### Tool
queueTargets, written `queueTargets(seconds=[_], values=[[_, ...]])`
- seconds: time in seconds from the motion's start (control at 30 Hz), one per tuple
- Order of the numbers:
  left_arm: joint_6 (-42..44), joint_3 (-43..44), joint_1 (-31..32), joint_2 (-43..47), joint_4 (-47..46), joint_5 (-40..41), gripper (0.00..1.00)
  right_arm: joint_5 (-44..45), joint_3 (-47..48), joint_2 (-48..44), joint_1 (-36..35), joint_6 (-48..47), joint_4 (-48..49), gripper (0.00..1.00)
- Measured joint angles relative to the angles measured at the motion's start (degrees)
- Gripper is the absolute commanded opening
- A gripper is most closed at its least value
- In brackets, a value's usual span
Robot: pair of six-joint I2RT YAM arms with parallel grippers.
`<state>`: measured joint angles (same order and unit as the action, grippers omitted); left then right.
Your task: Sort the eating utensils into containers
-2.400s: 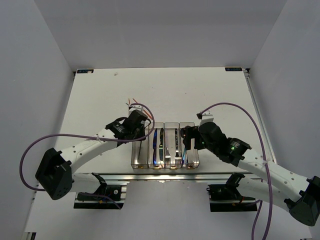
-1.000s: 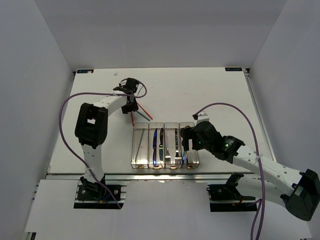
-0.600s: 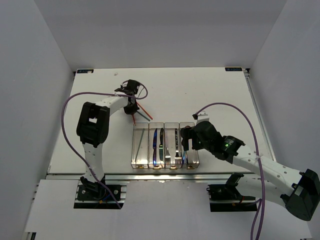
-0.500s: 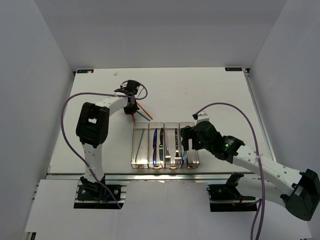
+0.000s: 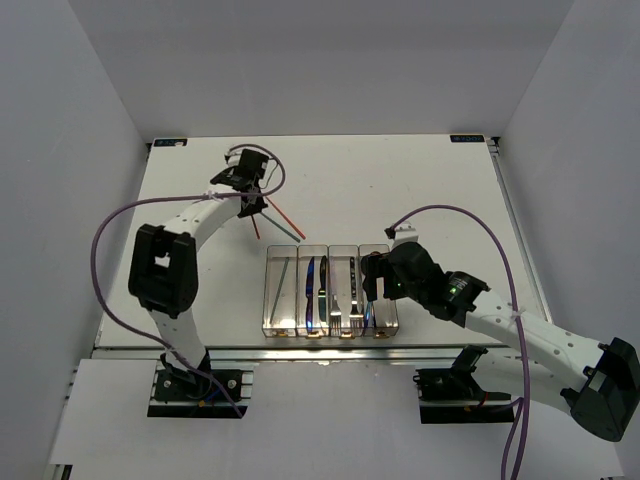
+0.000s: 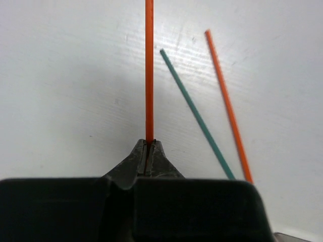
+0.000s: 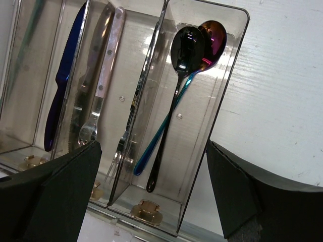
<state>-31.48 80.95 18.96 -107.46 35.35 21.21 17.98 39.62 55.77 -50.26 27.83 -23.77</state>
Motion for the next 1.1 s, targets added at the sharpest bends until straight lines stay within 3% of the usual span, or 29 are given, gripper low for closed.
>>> queueTargets(seconds=[0.3,0.8,1.1], values=[[1.5,-1.0,2.8,13.0,-1.1,-0.9,0.00,1.4,0.0,0.3,0.9,0.2,0.0,0.89],[-4.4,-23.1,22.3,31.6,2.3,-3.3,0.00,2.0,1.4,-2.1,4.4,-0.3,-2.7,0.89],[-8.5,-31.8,27.7,33.2,0.2,-3.0,0.02,2.5,3.0,-3.0,5.2,-1.3,-3.8,0.89]])
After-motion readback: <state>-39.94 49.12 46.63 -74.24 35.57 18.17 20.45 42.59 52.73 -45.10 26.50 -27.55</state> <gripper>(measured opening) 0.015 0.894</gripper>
